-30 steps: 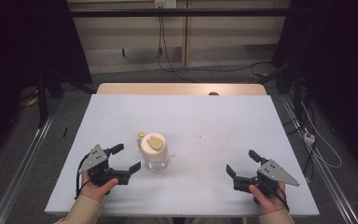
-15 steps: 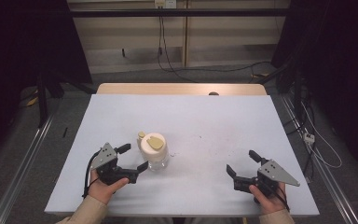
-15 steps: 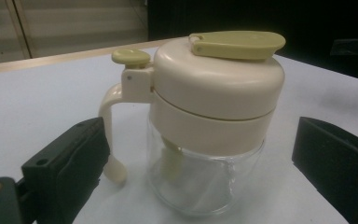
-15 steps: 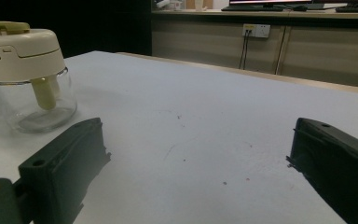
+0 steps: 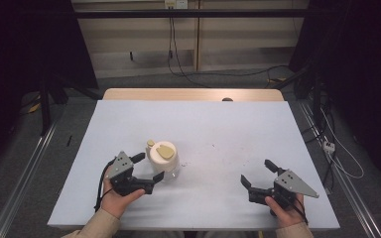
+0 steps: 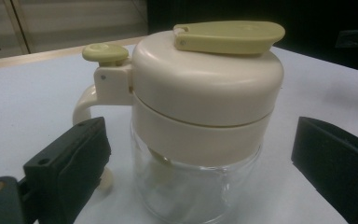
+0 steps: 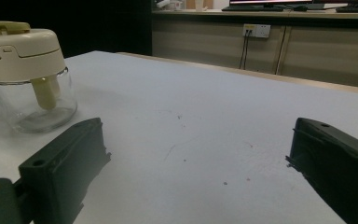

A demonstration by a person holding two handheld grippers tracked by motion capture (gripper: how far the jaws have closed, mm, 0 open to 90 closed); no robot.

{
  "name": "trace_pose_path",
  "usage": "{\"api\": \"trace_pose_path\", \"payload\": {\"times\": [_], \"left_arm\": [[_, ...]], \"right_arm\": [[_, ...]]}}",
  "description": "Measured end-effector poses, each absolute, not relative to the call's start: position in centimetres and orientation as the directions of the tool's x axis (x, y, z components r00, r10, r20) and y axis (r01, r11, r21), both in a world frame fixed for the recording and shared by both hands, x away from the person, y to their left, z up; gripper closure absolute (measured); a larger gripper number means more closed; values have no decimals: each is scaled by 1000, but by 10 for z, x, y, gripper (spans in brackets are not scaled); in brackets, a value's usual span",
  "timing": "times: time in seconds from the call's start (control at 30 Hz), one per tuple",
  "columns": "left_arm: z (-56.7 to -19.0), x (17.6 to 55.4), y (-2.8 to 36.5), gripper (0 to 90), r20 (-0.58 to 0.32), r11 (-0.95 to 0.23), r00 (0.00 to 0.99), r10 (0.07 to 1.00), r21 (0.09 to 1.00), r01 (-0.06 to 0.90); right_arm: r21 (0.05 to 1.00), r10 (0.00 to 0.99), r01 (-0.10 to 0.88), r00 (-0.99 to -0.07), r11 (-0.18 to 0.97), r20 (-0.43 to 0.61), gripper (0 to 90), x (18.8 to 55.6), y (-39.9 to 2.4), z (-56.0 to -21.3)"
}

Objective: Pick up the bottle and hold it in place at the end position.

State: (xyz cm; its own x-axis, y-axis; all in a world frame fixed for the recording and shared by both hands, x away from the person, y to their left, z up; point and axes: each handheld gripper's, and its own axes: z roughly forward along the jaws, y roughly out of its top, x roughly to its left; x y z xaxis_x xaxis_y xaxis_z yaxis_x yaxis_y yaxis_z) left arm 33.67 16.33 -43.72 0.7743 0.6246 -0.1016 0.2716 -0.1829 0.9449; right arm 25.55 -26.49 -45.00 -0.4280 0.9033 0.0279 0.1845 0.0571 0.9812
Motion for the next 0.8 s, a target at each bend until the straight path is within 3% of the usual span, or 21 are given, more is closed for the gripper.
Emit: {"api": "trace_pose_path", "payload": {"times": [0.8], "left_arm": [[-443, 343, 148, 37, -89, -198, 738, 669, 935, 293]], "right_arm": [[982, 901, 182, -433, 57, 28, 30, 256, -264, -450]]}}
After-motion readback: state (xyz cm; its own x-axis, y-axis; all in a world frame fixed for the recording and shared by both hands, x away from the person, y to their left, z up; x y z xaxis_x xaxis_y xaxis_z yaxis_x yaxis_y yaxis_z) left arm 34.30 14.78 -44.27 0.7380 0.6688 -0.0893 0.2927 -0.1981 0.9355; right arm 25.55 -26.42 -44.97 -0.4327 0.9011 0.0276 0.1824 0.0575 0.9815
